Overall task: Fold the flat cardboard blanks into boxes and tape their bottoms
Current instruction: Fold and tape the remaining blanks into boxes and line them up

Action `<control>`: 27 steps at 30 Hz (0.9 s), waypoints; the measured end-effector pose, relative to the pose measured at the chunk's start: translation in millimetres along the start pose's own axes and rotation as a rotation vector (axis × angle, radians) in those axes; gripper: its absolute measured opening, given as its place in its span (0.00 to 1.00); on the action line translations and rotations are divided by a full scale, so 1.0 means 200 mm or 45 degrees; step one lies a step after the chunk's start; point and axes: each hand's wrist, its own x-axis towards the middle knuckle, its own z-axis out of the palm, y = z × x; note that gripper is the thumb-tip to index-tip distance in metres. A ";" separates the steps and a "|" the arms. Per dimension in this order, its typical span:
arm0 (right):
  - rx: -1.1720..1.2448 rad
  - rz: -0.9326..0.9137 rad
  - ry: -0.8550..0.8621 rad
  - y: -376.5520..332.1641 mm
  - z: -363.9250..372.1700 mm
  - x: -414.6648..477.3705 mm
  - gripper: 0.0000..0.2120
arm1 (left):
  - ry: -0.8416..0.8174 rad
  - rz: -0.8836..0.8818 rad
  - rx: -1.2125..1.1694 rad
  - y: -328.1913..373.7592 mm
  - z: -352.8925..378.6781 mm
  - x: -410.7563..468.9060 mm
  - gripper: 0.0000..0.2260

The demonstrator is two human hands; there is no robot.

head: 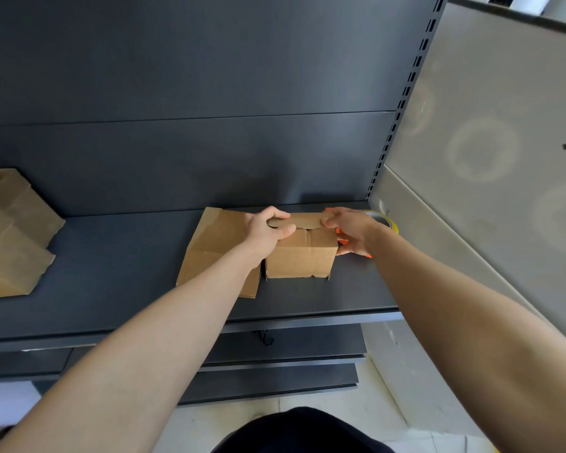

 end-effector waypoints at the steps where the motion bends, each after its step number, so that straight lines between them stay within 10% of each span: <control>1: -0.020 -0.001 0.004 0.00 0.00 0.01 0.08 | -0.007 -0.010 -0.021 0.00 0.00 0.00 0.08; 10: -0.053 -0.017 0.054 -0.01 0.00 0.04 0.10 | 0.003 -0.055 -0.070 0.01 -0.01 0.03 0.03; 27: -0.172 0.021 -0.001 -0.04 -0.03 0.05 0.11 | 0.184 -0.154 0.025 0.07 -0.03 0.06 0.24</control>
